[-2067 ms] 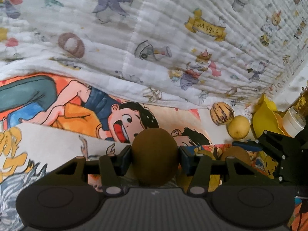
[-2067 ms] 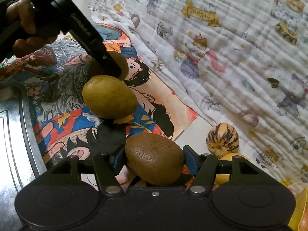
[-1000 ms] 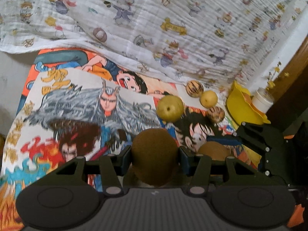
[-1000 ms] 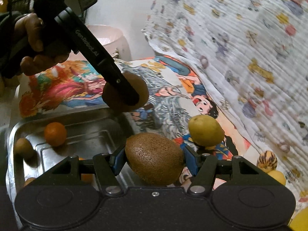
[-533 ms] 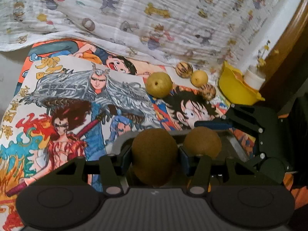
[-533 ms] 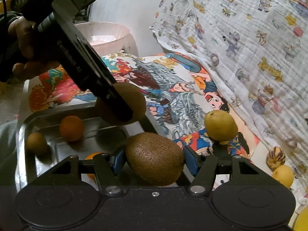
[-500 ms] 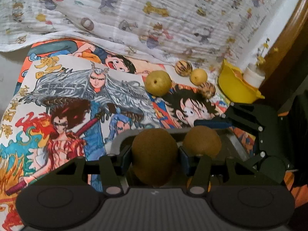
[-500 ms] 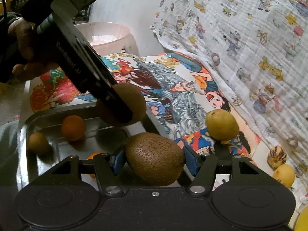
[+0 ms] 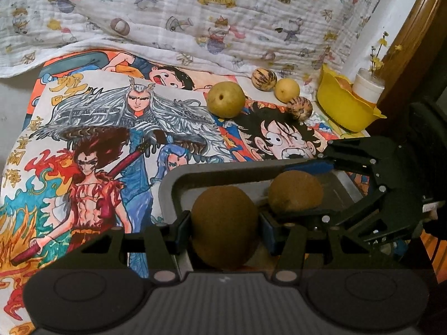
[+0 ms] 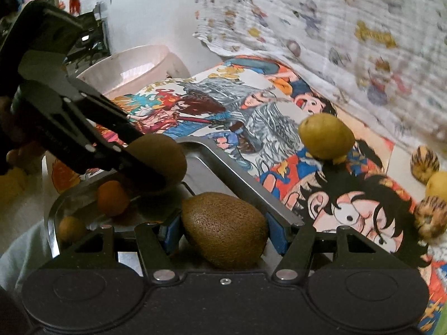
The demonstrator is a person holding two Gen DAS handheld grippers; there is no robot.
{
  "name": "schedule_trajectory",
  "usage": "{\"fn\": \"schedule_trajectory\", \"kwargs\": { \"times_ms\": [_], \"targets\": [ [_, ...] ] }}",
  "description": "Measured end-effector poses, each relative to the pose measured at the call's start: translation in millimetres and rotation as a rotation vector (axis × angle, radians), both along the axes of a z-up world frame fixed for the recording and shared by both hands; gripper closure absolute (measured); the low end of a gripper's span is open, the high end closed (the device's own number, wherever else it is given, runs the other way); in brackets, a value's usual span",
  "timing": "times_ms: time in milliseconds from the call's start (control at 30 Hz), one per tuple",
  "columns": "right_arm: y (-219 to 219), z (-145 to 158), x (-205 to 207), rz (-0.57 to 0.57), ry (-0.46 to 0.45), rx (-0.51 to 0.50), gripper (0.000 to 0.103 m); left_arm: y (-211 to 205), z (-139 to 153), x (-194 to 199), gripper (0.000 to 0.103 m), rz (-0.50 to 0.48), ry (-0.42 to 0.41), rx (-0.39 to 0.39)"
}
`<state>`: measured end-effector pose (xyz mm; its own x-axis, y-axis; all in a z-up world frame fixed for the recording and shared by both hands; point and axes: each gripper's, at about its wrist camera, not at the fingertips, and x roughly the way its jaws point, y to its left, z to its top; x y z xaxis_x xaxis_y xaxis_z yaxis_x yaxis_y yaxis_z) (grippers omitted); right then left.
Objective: Organize fruits
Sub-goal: 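Lower the kiwi into the tray and open the left tool while the right tool releases its kiwi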
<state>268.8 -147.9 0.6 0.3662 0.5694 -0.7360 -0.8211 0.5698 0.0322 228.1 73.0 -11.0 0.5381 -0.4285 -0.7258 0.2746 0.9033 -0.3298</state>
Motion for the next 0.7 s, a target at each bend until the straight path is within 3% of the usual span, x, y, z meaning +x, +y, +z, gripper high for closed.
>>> {"fn": "schedule_trajectory", "kwargs": {
  "times_ms": [500, 700],
  "targets": [
    [-2, 0, -1, -0.015, -0.007, -0.009, 0.037, -2, -4, 3, 0.046, 0.022, 0.021, -0.008],
    [-9, 10, -10, -0.035, -0.024, 0.020, 0.028, 2, -1, -1, 0.036, 0.051, 0.039, -0.059]
  ]
}}
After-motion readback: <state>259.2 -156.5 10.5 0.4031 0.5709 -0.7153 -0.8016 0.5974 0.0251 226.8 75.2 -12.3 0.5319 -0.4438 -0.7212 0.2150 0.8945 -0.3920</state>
